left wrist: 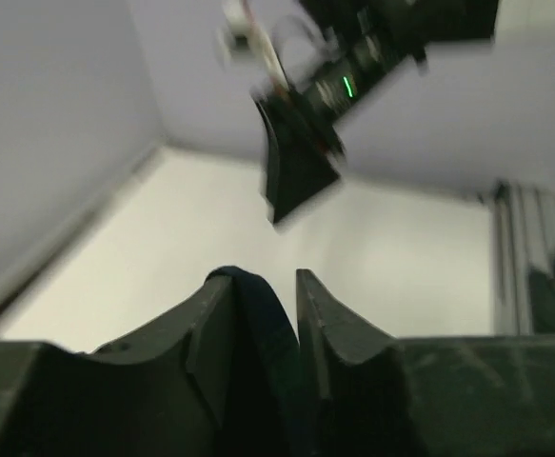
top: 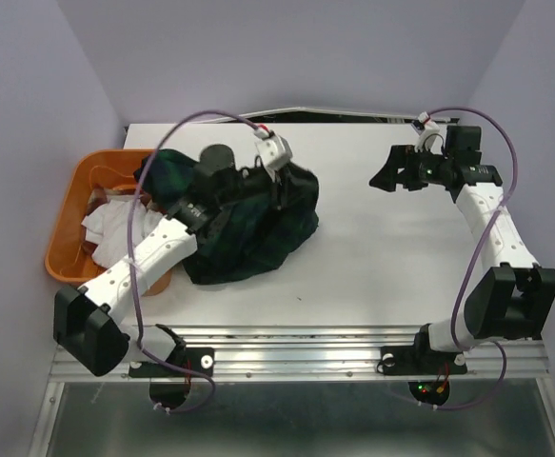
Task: Fold and stack the skirts
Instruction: Move the skirt to the center of the board
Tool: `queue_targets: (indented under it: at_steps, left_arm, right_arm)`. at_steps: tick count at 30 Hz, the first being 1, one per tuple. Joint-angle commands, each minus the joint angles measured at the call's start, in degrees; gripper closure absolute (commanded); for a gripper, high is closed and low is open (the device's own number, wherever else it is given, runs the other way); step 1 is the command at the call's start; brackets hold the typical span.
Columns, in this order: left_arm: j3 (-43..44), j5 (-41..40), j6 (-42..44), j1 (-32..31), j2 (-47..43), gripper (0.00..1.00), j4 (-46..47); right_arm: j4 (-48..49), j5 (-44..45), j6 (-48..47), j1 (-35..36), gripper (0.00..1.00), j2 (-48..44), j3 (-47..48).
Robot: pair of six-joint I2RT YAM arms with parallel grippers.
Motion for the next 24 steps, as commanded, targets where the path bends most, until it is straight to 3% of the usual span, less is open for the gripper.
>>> queue_targets:
  at_steps: [1,2,5,6,10,13,16,20,24]
  left_arm:
    - [-4.91,1.71,12.00,-3.92,-4.49,0.56,-12.39]
    - [-4.65,3.10,22.01,-4.36,-4.93,0.49,-20.09]
    - [-2.46,3.03,39.19,-4.63,-6.42,0.53,-34.79]
    - [-1.67,1.90,47.86,-4.54,-7.47,0.53,-43.46]
    - [-1.40,-0.58,51.98,-3.58,-11.68,0.49,-50.22]
    - [-1.84,-0.74,49.11,-2.96,-14.86,0.41,-50.23]
    - [-2.72,-6.52,42.34,-2.00,-15.83,0.40,-44.35]
    - [-2.28,-10.24,31.11,6.67,-14.96,0.31,-36.54]
    - [-2.19,-14.45,26.07,11.01,-14.87,0.20,-32.56]
  right_arm:
    - [0.11,-0.70,-0.47,-0.36,0.00,1.41,-0.90]
    - [-0.86,-1.58,-2.13,-0.36,0.00,2.37,-0.82]
    - [-5.51,-3.96,-4.16,-0.36,0.00,4.31,-1.08]
    - [-7.44,-4.83,-5.47,-0.36,0.00,5.62,-1.52]
    - [-5.80,-4.58,-5.84,3.31,0.00,6.16,-4.50]
    - [-1.75,2.27,-2.77,8.77,0.01,7.65,-4.69]
    - [-0.78,3.95,1.36,10.97,0.04,12.12,-2.23]
    - [1.24,3.07,9.87,14.57,0.07,22.75,4.43]
    - [-0.25,1.84,14.63,18.00,0.07,31.63,10.94]
